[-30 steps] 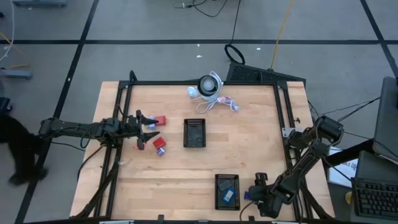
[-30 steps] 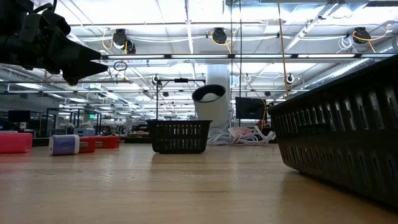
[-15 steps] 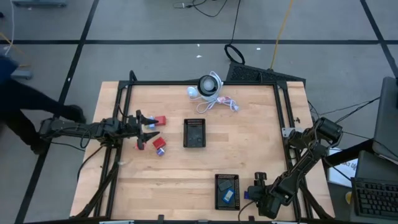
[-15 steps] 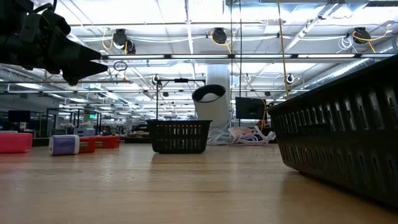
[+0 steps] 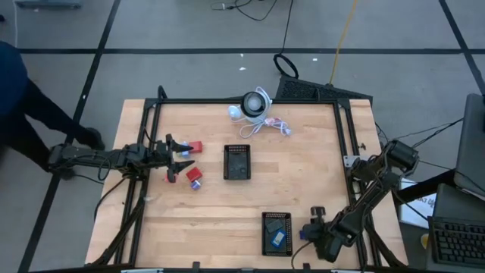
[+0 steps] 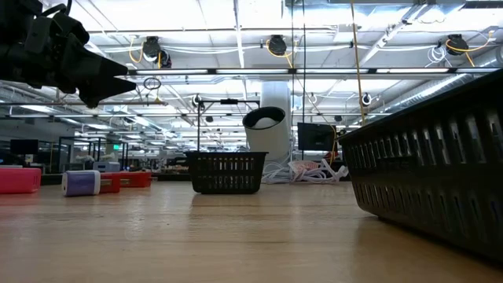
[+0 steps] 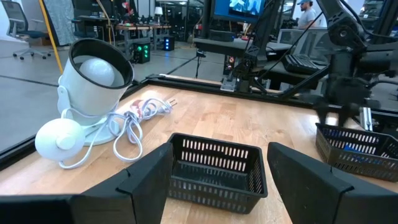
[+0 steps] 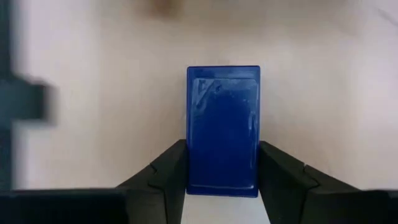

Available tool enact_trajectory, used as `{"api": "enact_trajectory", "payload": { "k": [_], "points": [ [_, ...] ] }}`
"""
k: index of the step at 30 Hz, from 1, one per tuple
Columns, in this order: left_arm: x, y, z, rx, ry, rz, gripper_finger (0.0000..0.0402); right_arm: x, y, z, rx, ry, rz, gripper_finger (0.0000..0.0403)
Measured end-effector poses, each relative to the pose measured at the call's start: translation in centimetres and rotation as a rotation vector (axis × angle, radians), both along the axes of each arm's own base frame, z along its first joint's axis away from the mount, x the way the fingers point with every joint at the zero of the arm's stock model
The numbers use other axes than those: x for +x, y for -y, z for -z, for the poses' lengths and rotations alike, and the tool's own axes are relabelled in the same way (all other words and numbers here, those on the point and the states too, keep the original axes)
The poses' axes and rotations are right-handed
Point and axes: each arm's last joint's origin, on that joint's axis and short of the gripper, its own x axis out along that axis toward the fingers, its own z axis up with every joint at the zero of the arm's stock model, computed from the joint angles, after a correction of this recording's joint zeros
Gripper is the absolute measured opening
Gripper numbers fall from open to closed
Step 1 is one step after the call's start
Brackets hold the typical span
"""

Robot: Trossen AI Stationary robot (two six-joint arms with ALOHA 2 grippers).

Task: Pick & Place Office items
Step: Put the dark blue digital timer into the bottom black basket

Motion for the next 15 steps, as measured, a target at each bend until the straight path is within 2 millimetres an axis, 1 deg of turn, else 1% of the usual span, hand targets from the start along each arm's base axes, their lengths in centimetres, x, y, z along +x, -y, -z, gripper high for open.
{"api": "enact_trajectory", "payload": {
  "k": [6,11,15],
  "points": [
    [0.0,0.0,0.0,0.0,0.0,0.0,0.0267,-1.3,2.2,-3.4,-0.064,0.047,0.084,0.0153],
    [0.0,0.0,0.0,0.0,0.0,-0.001,0.0267,-2.4,4.2,-5.6,-0.132,0.093,0.107,0.0149],
    [0.0,0.0,0.0,0.0,0.0,0.0,0.0267,-3.0,5.4,-6.9,-0.167,0.135,0.125,0.015]
  ]
}}
